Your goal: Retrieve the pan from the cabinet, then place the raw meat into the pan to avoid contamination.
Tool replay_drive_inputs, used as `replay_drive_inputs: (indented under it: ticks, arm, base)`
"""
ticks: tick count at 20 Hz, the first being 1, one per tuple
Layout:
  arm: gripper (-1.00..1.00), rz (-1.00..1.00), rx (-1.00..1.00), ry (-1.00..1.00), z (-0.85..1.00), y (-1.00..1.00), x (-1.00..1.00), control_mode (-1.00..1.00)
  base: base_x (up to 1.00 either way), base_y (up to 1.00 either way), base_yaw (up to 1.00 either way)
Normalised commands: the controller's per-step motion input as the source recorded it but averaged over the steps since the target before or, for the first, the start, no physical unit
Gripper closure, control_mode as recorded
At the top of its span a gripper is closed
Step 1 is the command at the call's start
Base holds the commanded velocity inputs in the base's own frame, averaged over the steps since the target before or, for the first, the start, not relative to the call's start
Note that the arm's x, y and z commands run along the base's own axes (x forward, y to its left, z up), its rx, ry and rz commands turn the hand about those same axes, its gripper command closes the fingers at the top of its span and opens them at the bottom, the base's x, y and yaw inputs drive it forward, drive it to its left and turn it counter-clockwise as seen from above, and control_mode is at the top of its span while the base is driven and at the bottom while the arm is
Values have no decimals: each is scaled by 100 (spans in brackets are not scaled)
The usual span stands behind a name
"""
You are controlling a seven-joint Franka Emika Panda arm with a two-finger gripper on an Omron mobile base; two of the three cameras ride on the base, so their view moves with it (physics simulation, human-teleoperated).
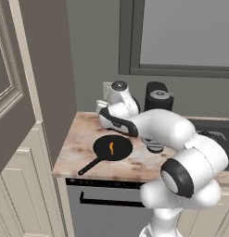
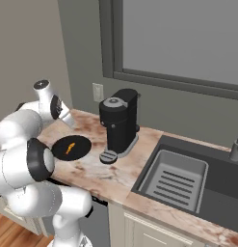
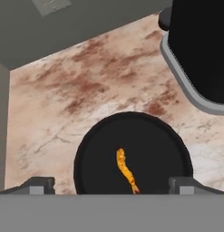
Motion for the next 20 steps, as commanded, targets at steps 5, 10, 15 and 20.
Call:
replay_drive_inputs:
  ticks: [5,10,15,20]
  arm:
    - [-100,-1,0,-12,38,3,-32,-100]
    - [-100,0,0,-15,37,8,-37,-100]
    - [-100,0,-2,-16,39,16,-37,-100]
    - [-100,0,-3,-16,36,23,-39,-100]
  base:
    - [0,0,0]
    - [0,0,0]
    - [0,0,0]
    - [0,0,0]
